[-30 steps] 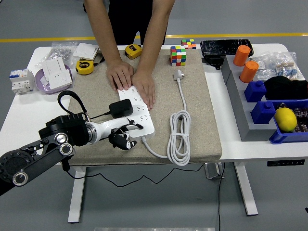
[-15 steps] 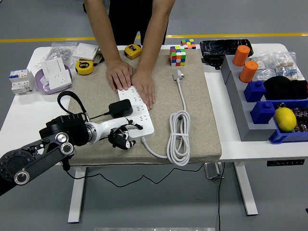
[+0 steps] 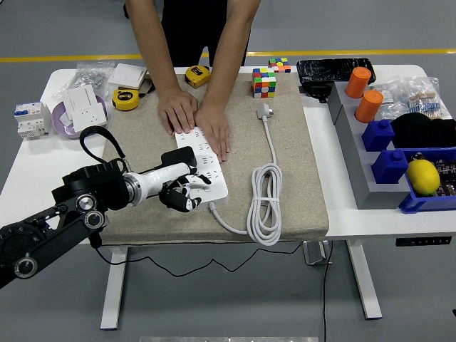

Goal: Pick up the plug,place it near the board,insert it into the board,press the button

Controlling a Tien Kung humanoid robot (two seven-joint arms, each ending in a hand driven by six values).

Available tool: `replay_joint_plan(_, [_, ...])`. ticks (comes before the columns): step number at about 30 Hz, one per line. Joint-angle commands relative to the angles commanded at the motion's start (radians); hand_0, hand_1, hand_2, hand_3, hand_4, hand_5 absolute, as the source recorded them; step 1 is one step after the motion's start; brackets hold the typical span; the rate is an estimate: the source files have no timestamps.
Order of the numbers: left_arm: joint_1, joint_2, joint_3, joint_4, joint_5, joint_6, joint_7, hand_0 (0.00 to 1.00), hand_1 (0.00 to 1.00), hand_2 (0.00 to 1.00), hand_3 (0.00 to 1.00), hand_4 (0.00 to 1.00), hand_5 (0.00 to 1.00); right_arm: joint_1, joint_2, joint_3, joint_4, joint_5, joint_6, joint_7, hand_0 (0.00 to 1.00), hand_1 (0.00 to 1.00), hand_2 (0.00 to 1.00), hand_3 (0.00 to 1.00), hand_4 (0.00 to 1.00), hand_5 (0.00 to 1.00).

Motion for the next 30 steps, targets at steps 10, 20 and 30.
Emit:
replay_joint_plan(10, [0.052, -0.036, -0.182, -0.055, -0.019, 0.144, -0.216, 0.201, 0.104, 0.242, 0.782, 0.565, 0.002, 0.002, 0.004, 0.001, 0.0, 0.004, 0.0, 0.0, 0.998, 0.838, 0.753, 0.787, 0.998, 0.868])
replay_joint_plan(20, [0.091, -0.012, -0.171, -0.047, -0.105, 0.141, -0.263, 0.998, 0.998, 0.998, 0.97, 0.902, 0.327, 0.0, 0.006, 0.002, 0.0, 0.01, 0.0, 0.001, 0.998, 0.837, 0.753, 0.788, 0.998, 0.867])
replay_joint_plan(30, [0.082, 0.011, -0.145, -0.044, -0.105, 0.121, -0.231, 0.569, 0.645, 0.614, 0.998, 0.883, 0.359, 0.001, 0.005, 0.003, 0.0, 0.009, -0.001, 0.0, 0.998, 0.837, 0.754, 0.788, 0.998, 0.867])
